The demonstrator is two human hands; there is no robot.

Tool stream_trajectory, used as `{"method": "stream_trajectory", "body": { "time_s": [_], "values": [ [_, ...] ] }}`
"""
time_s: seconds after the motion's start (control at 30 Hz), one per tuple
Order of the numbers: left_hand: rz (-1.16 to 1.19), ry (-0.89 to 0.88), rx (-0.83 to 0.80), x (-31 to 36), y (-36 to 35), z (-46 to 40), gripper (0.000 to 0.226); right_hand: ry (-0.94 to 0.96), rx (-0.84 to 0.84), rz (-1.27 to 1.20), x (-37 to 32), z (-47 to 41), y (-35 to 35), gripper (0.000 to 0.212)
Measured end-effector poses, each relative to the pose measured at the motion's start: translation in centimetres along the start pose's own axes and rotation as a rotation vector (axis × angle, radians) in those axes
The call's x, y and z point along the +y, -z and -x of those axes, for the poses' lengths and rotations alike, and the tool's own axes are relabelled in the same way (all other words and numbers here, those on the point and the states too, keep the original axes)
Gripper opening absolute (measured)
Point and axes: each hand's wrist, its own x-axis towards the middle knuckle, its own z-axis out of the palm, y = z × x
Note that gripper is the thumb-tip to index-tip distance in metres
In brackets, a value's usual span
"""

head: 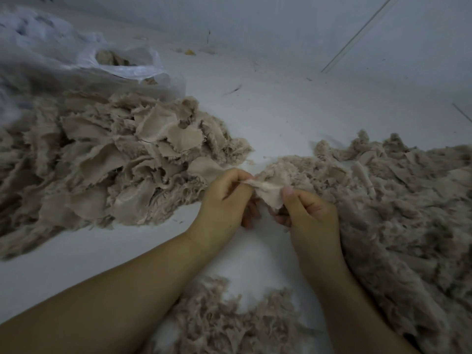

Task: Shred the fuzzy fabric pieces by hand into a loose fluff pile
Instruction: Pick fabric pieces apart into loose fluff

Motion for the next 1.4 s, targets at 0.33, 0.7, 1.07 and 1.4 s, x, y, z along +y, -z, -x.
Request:
{"method": "stream_trajectory", "body": {
  "time_s": [0.33, 0.7, 1.07, 1.4],
  "values": [
    [0.110, 0.165, -0.168, 0.1, 0.3, -0.2, 0.016, -0.023, 0.070, 0.026, 0.3, -0.1, 0.1, 0.035],
    [-0.119, 0.300, -0.758, 1.9, 2.8, -1.1, 0.035, -0.027, 0.000, -0.080, 0.3, 0.0, 0.0, 0.041],
    [0.020, 0.302, -0.303, 0.5, 1.0, -0.4, 0.015, -0.026, -0.172, -0.007, 0.0, 0.3, 0.0, 0.051],
    [-0.035, 0.325, -0.421, 0.8, 1.0, -0.4, 0.016, -0.028, -0.030, 0.087, -0.2, 0.1, 0.1, 0.036]
  ]
}}
